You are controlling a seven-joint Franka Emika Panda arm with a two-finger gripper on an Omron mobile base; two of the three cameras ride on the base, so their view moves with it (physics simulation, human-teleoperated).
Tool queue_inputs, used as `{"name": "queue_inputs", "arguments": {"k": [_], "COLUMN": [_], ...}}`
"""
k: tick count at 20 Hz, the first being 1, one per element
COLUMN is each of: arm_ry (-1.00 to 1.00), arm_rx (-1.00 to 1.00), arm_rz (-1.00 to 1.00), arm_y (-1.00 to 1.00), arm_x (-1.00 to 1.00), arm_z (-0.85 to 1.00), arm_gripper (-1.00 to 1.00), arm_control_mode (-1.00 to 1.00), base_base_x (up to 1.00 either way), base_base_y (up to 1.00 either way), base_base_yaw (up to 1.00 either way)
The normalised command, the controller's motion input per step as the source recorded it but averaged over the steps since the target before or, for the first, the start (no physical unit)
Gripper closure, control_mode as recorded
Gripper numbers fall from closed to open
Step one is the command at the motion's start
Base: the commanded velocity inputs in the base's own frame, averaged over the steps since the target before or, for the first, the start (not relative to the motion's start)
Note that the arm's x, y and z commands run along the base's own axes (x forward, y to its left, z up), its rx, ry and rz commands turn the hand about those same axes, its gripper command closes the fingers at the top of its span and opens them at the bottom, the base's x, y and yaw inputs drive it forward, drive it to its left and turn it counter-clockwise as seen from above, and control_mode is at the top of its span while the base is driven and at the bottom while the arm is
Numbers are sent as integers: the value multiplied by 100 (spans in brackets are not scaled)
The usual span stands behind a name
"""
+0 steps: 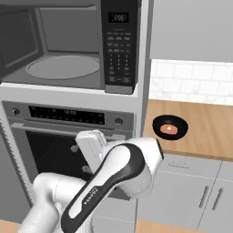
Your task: Open the microwave, place the bowl with waffle inside the microwave, then close the microwave door and turn it on.
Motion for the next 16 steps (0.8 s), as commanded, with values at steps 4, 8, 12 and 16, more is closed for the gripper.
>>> {"name": "queue_inputs", "arguments": {"k": [4,8,12,16], "arm_ry": [-4,-10,-2,0], "arm_rx": [1,0,0,-4], "arm_rz": [-26,-27,-36,-43], "arm_y": [-100,-100,-95,-69], "arm_x": [84,69,86,98], "arm_z": [0,-8,-39,-56], "arm_gripper": [-100,-100,-100,-100], "arm_control_mode": [-100,-100,-100,-100], "base_base_x": [0,0,0,0], "base_base_y": [0,0,0,0], "base_base_yaw": [0,0,0,0]}}
